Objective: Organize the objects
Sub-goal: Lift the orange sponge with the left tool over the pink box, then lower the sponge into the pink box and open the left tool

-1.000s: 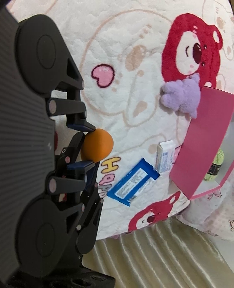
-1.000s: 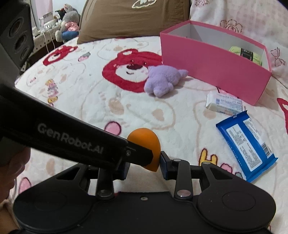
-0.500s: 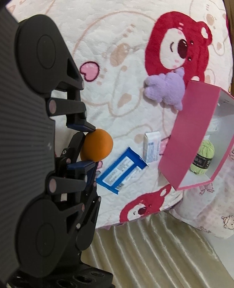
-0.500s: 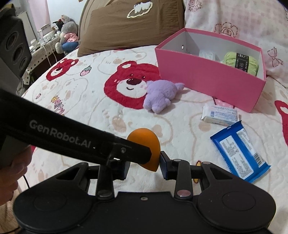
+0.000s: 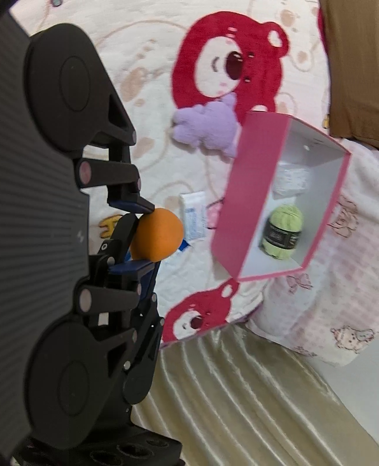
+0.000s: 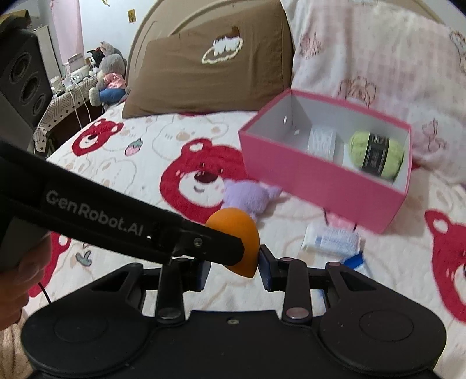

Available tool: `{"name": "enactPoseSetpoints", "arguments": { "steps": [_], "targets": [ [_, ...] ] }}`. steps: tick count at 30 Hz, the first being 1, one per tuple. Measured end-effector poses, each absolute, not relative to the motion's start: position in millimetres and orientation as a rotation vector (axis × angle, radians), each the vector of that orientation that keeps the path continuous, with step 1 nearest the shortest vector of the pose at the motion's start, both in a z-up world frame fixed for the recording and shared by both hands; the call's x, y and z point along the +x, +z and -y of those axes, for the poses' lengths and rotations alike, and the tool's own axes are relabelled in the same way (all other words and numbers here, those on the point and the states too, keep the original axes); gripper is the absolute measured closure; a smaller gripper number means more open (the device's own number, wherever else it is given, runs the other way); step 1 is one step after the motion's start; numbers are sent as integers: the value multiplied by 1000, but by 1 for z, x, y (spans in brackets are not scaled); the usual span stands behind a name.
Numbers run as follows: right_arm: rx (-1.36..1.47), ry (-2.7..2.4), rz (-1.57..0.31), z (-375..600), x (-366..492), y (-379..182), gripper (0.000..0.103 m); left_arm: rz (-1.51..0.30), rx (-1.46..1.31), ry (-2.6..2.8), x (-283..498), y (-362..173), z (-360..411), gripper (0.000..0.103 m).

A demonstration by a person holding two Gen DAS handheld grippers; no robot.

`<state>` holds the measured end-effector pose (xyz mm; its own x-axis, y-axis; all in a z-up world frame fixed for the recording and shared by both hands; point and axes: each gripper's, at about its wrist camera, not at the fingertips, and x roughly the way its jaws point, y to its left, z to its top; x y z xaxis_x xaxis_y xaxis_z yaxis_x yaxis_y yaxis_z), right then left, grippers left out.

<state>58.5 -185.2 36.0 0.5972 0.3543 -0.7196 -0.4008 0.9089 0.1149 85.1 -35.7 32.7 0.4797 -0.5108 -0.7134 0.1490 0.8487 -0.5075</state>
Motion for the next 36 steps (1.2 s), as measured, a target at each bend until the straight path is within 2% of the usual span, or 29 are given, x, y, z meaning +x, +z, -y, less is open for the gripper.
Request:
{"name": "enactPoseSetpoints", "arguments": {
  "steps": [17, 27, 36],
  "targets": [
    [-67, 419, -724, 198, 133, 79, 64, -936, -378, -386, 173, 77, 44, 70],
    [-52, 409, -714, 220, 211, 70, 64, -955, -446, -377, 260, 58, 53, 70],
    [122, 420, -761, 264, 288, 33, 64, -978, -423, -348, 332, 23, 75, 70]
  ]
}}
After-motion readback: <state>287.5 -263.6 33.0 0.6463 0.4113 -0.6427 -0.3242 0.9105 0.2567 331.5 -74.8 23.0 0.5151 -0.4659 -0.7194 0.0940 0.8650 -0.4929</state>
